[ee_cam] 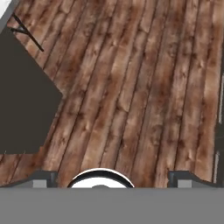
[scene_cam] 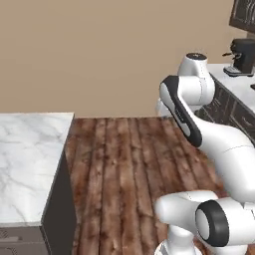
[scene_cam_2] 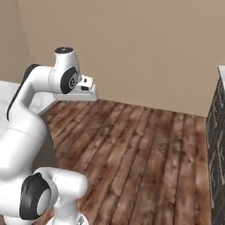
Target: Navigate to the electric kettle.
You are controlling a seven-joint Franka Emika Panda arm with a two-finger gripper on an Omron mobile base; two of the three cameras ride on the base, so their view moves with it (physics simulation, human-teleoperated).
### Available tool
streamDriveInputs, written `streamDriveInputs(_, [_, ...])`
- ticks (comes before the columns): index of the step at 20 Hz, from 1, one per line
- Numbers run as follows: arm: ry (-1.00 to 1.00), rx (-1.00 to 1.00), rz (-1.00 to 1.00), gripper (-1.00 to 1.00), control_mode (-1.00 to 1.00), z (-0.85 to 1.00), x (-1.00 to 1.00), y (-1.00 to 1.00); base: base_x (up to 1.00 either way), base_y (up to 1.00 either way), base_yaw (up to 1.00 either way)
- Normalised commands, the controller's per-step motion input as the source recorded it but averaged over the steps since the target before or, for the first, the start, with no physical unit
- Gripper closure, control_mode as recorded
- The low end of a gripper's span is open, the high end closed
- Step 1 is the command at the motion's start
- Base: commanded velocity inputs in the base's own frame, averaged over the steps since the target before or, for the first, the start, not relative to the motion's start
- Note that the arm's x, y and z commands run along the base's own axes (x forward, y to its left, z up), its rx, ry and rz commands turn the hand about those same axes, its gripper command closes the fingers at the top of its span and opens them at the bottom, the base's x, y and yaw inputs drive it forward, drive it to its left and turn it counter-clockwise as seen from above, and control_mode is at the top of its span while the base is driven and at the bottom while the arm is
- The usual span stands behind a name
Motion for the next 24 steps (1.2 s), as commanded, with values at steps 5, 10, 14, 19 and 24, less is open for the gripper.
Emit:
streamDriveInputs(5, [0.00,0.00,0.00,-1.00,1.00,0.00,0.00,0.00,0.18,0.00,0.70])
streamDriveInputs(10, [0.00,0.00,0.00,-1.00,1.00,0.00,0.00,0.00,0.05,0.00,0.90])
streamDriveInputs(14, [0.00,0.00,0.00,-1.00,1.00,0.00,0.00,0.00,0.11,0.00,0.97])
streamDriveInputs(19, [0.00,0.00,0.00,-1.00,1.00,0.00,0.00,0.00,0.19,0.00,0.96])
streamDriveInputs(24, [0.00,0.00,0.00,-1.00,1.00,0.00,0.00,0.00,0.34,0.21,0.81])
